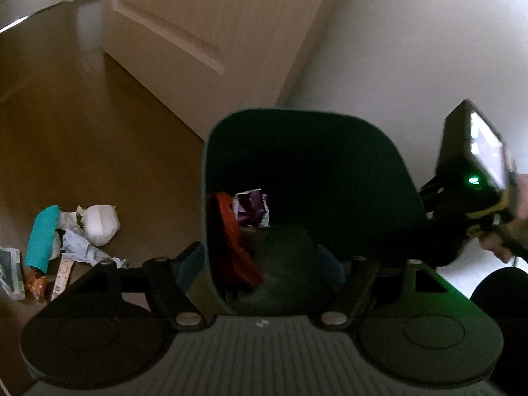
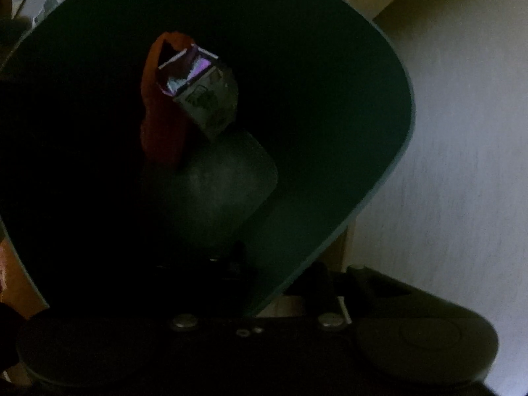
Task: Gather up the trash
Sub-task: 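Move the open left tool back down to the trash pile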
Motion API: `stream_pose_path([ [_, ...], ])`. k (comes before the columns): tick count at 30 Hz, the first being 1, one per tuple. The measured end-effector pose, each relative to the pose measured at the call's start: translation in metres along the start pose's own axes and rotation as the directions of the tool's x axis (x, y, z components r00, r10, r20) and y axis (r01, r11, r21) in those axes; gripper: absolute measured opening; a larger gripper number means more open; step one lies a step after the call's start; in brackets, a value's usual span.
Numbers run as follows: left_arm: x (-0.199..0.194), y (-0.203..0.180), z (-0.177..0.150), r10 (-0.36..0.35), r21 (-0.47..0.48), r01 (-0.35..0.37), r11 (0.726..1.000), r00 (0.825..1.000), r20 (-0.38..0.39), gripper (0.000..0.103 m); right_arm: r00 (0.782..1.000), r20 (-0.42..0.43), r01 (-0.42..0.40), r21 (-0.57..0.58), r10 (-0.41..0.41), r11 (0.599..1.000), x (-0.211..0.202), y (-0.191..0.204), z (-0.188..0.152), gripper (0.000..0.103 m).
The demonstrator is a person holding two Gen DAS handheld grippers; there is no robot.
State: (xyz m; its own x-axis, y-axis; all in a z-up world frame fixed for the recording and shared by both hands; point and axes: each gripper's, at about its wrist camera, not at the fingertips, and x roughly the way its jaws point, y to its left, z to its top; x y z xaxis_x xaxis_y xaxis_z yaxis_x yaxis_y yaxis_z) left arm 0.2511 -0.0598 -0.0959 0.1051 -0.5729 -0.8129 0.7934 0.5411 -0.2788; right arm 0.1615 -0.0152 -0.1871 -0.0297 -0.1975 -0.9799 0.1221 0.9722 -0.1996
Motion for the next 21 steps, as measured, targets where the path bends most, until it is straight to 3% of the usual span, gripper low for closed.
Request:
stream_pose_path([
  [2, -0.013, -0.002, -0.005, -0.004, 0.001, 0.004, 1.0, 1.0, 0.016, 0.075, 1.0, -0.001, -0.004, 0.0, 0.004, 1.0, 0.002, 0.002, -0.003, 0.024],
  [3, -0.021, -0.003, -0.007, 0.003, 0.001, -0.003, 1.0, 1.0, 0.026, 0.075, 1.0, -0.001, -0.001, -0.006, 0.001, 1.0, 0.003, 0.002, -0.002, 0.029],
  [6, -0.024, 0.009, -0.016, 0.047, -0.009, -0.046, 0.999, 0.998, 0.045, 0.075, 1.0, 0.002, -0.014, -0.013, 0.014, 1.0, -0.001, -0.006, -0.005, 0.064],
  [7, -0.026, 0.012, -0.018, 0.064, -0.021, -0.063, 0.998, 0.997, 0.048, 0.075, 1.0, 0.006, -0.017, -0.026, 0.017, 1.0, 0.0, -0.009, -0.006, 0.07],
  [11, -0.039, 0.026, -0.029, 0.118, -0.098, -0.112, 0.989, 0.991, 0.058, 0.075, 0.995, 0.091, 0.039, -0.107, -0.029, 0.994, -0.01, -0.019, -0.004, 0.076],
  [17, -0.049, 0.049, -0.048, 0.193, -0.206, -0.179, 0.962, 0.98, 0.048, 0.075, 0.974, 0.2, 0.128, -0.095, -0.107, 0.987, -0.013, -0.046, 0.034, 0.078],
  [21, -0.05, 0.067, -0.069, 0.254, -0.27, -0.238, 0.933, 0.967, 0.024, 0.075, 0.979, 0.186, 0.1, -0.085, -0.083, 0.991, 0.007, -0.052, 0.069, 0.068],
])
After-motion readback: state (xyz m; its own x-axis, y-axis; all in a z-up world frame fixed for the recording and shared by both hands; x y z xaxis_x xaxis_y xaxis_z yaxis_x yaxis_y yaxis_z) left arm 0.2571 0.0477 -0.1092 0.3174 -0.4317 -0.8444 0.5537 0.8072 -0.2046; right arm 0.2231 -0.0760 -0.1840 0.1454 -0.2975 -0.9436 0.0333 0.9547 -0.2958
